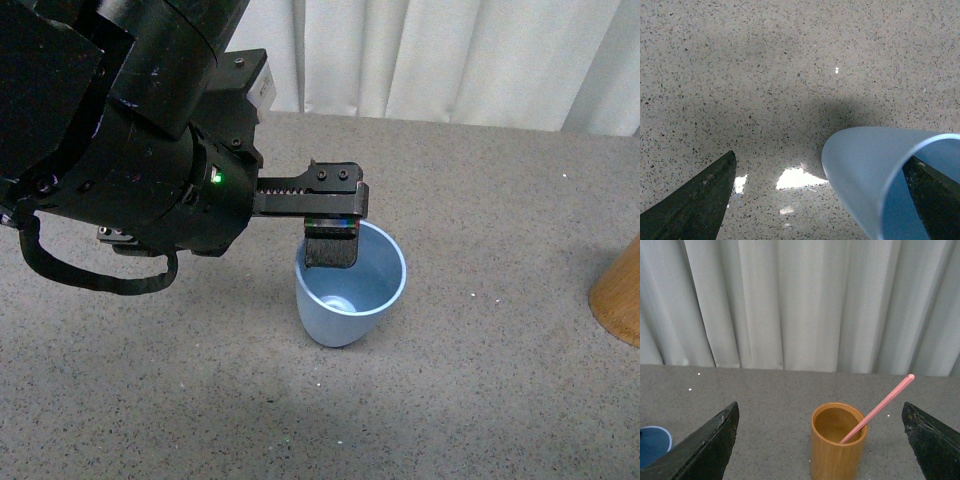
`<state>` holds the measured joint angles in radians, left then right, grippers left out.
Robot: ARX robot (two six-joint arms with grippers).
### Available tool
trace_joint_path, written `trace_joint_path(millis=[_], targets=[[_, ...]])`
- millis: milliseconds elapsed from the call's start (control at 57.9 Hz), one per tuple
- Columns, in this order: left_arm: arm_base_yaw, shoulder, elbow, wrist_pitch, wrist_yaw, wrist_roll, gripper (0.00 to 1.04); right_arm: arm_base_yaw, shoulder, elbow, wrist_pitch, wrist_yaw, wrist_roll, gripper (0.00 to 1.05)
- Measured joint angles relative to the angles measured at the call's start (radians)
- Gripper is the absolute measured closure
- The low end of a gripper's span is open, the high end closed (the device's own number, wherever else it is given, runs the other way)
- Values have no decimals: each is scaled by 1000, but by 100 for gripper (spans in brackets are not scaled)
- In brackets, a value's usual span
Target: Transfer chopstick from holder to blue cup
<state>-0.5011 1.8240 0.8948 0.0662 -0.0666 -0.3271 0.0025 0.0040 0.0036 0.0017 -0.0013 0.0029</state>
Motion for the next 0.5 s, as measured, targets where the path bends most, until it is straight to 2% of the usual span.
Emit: trace_joint_path(millis=[397,449,484,501], targets=[[24,-45,-28,29,-8,-46,7,0,0,0,0,0,0,10],[30,-55,-37,43,-30,-48,7,0,0,0,0,0,0,10],[30,-52,-69,139,-87,-18,10,0,0,0,0,0,0,10],[32,-48,-107,249,-167,13,13,0,0,0,0,0,0,10]])
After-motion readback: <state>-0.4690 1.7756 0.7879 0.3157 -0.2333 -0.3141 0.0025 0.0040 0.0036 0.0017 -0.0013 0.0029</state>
